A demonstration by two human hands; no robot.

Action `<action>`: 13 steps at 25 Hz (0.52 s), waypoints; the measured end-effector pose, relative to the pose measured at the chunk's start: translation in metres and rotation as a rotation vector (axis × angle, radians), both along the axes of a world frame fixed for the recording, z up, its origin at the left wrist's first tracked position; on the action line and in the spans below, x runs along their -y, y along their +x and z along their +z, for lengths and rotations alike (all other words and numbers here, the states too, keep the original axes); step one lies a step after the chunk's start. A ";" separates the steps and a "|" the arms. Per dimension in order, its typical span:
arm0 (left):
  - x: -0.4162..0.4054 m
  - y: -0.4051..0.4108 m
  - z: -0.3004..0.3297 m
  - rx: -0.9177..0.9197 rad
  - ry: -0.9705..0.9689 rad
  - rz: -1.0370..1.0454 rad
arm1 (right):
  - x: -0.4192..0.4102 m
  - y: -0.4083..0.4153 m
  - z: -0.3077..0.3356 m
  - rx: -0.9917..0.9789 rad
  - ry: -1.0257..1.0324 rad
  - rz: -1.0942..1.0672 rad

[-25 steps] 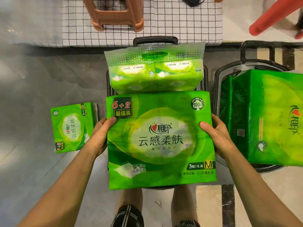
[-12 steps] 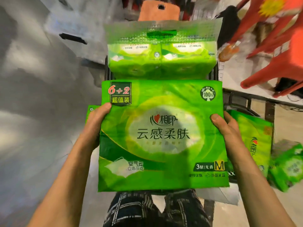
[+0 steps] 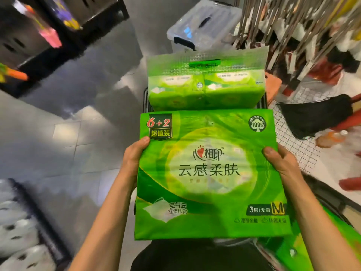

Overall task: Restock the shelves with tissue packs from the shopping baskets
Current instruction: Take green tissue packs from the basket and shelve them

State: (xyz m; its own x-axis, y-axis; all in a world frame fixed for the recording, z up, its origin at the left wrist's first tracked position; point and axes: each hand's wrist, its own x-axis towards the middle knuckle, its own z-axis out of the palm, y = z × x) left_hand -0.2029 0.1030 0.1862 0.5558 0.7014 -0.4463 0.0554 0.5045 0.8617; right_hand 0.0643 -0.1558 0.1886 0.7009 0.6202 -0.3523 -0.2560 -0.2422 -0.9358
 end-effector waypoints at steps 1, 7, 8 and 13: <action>0.014 -0.015 0.005 -0.005 0.011 0.066 | 0.001 -0.001 0.000 -0.012 0.023 0.054; 0.110 -0.111 0.009 -0.049 0.052 0.500 | -0.017 -0.025 0.001 -0.033 -0.003 0.385; 0.130 -0.129 0.007 -0.070 0.052 0.585 | -0.024 -0.035 0.003 -0.029 -0.006 0.462; 0.224 -0.218 0.011 -0.075 -0.038 0.994 | -0.069 -0.115 0.009 -0.070 -0.026 0.846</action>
State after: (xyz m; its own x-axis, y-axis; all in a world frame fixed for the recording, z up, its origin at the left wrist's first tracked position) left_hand -0.4210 -0.1207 0.1977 -0.3070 0.8172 -0.4878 -0.3534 0.3780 0.8557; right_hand -0.0503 -0.0871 0.1981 -0.0196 0.9166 -0.3993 -0.0361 -0.3998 -0.9159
